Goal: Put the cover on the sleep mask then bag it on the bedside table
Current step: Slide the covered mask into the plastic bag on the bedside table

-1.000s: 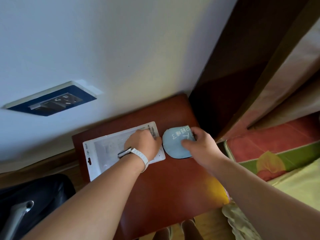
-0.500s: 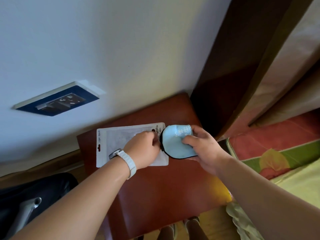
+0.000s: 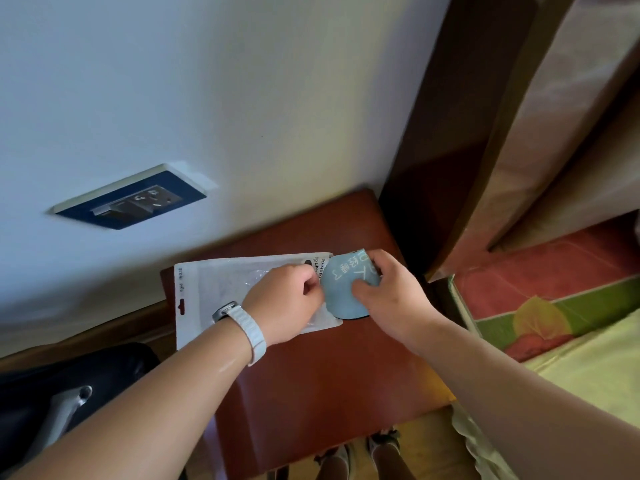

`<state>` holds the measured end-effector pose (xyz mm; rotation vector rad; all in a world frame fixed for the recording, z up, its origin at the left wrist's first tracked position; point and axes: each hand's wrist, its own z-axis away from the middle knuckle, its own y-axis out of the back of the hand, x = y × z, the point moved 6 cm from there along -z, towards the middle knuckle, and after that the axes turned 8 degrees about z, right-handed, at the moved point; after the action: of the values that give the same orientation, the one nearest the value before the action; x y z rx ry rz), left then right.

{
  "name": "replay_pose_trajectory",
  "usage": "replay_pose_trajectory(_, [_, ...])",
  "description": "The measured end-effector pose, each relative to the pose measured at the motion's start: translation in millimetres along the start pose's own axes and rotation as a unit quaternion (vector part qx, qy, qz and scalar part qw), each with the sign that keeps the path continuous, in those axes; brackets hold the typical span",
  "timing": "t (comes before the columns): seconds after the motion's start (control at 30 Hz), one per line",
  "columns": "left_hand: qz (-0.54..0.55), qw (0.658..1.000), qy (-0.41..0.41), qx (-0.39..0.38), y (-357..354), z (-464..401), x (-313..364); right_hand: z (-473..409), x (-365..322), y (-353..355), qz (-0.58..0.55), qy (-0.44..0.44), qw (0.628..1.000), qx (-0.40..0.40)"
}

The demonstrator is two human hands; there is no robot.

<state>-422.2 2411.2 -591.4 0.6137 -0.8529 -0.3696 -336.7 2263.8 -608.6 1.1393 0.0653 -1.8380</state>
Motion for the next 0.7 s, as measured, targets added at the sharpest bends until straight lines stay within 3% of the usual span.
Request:
replay_pose_trajectory(0.13, [0.028,1.000,0.003,0.002,-3.5,2.3,3.8,9.2,-13.3,-10.5,0.015,0.041,0.999,0.001])
replay_pose_trajectory(0.27, [0.054,0.998,0.007,0.013,-1.0,5.1,3.4,15.1,-10.8,-16.2,0.003,0.028,1.000,-0.011])
replay_pose_trajectory(0.5, [0.078,0.997,-0.012,0.001,-7.2,12.5,21.0,15.7,-9.7,-13.1,0.093,0.028,0.995,0.012])
replay_pose_trajectory(0.7, [0.099,0.995,-0.007,0.010,-11.7,13.3,24.6,14.6,-4.2,-17.2,0.076,-0.011,0.996,-0.049])
